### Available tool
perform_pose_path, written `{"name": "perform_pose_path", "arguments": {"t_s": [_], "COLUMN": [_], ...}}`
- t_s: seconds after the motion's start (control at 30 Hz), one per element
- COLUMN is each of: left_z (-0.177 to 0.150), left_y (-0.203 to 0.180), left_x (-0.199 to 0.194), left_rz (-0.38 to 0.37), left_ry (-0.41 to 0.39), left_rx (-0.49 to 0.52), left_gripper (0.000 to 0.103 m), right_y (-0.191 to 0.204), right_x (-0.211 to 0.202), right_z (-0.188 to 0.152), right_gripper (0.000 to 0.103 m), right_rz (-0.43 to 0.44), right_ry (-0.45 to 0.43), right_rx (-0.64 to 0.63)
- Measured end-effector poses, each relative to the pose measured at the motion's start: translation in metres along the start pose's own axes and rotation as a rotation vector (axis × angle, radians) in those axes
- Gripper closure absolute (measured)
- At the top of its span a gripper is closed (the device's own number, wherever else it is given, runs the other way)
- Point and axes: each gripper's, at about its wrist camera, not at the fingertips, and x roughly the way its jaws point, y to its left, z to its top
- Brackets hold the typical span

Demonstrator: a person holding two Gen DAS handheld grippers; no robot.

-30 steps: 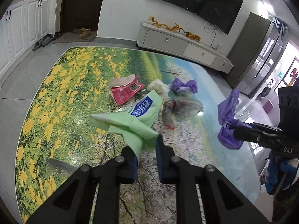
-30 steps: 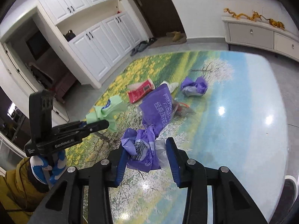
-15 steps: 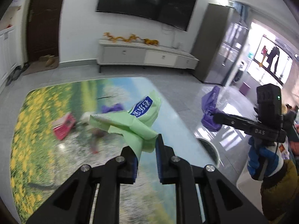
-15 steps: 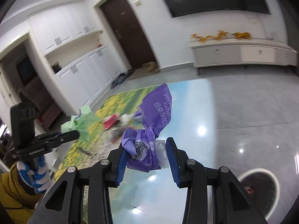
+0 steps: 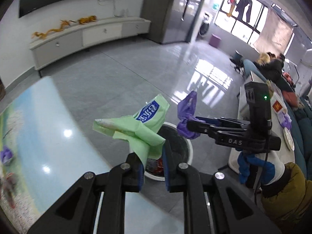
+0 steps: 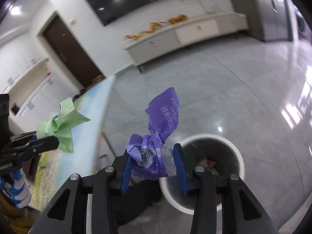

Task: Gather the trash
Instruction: 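Carry the green paper and purple bags over the bin and release both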

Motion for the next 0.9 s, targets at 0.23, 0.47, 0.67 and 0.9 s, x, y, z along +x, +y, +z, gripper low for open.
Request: {"name": "perform_pose_path", "arguments": {"t_s": [0.23,0.47,0.67,0.9], "left_z": [0.025,0.030,0.019,0.001], "left_y": [-0.025,-0.028,-0.021,-0.008], "left_x": [0.073,0.087,0.076,0.030], "left_rz": [-0.035,-0.046,-0.014,0.055], "left_ry": [0.101,0.110,0.105,0.040], "left_rx": [0.004,-0.004,-0.005,-0.003], "left_gripper": [0.083,0.048,0.048,0.048], "right_y": [-0.061,-0.083,-0.082,-0.074], "right_x": [0.023,0.031,0.028,0.027], "right_z": [-0.020,-0.029,-0.027,-0.026], "right_gripper": [0.059,0.052,0.050,0.048], "right_rz": [-0.038,-0.086,-0.103,-0.112], "right_ry": [0.068,0.092,0.083,0.074], "right_rx": [0.116,0.185,0.191,0.182]}}
